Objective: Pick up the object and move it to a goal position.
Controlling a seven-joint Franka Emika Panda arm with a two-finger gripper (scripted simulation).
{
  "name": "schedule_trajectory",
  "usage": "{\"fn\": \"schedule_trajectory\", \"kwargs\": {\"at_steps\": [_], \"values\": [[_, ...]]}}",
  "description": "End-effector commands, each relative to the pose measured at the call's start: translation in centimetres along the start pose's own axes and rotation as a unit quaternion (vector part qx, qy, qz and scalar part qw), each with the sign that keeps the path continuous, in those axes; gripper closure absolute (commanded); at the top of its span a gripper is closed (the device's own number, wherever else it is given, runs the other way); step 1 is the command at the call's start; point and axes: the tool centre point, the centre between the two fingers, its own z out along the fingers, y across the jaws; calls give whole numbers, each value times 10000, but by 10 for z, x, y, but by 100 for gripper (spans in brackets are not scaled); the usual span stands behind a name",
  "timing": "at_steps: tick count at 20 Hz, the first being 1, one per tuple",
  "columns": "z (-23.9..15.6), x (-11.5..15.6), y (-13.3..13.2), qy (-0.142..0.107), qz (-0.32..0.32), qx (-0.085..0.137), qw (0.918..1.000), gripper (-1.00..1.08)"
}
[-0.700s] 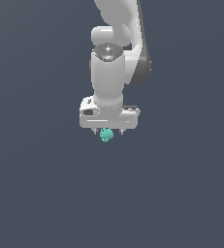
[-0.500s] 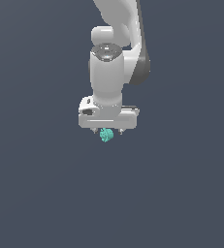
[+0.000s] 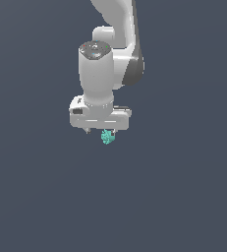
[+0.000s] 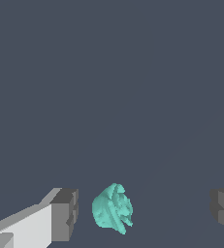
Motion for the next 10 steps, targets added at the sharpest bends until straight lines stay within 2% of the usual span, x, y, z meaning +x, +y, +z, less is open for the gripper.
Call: {"fn": "schedule_trajectory", "kwargs": {"at_steps": [1, 10], "values": [[2, -1, -1, -8, -37, 2, 10000, -92], [30, -23, -4, -90, -527, 25, 9986, -92]]}}
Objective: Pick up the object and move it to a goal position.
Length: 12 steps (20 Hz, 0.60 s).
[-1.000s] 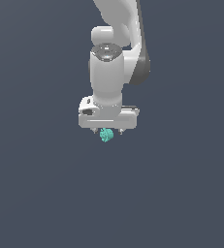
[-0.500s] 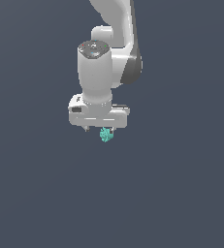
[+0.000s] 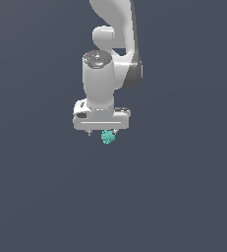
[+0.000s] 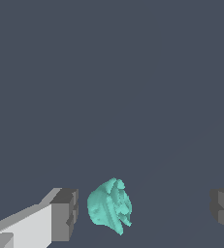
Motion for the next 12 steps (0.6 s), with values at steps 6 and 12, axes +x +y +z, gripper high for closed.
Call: {"fn": "schedule_trajectory", "kwargs": {"at_steps": [6, 12], "values": [[41, -35, -8, -122, -760, 55, 9970, -92], [71, -66, -16, -209, -1373, 119, 9902, -92]]}}
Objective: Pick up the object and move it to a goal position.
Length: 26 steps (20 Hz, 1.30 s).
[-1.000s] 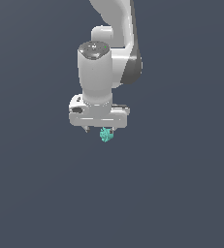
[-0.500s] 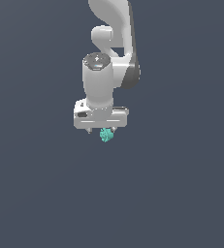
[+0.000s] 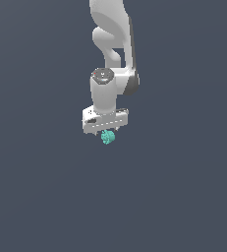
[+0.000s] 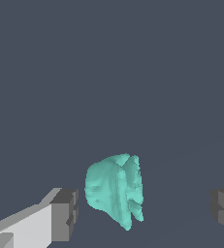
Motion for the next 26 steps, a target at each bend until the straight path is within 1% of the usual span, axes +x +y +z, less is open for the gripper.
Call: {"fn": "schedule_trajectory", "kwargs": {"at_steps": [1, 9, 16, 26], "values": [[10, -10, -5, -25, -226, 24, 9997, -92], [27, -27, -14, -68, -579, 68, 9983, -92], [31, -27, -14, -71, -571, 69, 9983, -92], [71, -29, -15, -70, -591, 70, 9982, -92]]}}
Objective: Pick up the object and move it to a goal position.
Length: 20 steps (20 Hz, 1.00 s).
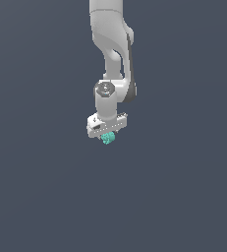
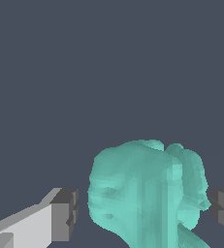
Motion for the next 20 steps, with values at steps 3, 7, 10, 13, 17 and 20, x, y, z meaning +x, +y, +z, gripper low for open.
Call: {"fn": "schedule_trajectory", "kwargs": {"at_steps": [3, 7, 10, 13, 17, 20], "values": [[11, 0, 0, 4, -6, -2, 10000, -92], [12, 1, 0, 4, -6, -2, 10000, 108], [12, 1, 0, 4, -6, -2, 10000, 108], [12, 1, 0, 4, -6, -2, 10000, 108], [11, 1, 0, 7, -5, -5, 10000, 108], [7, 4, -2, 7, -5, -5, 10000, 108]]}}
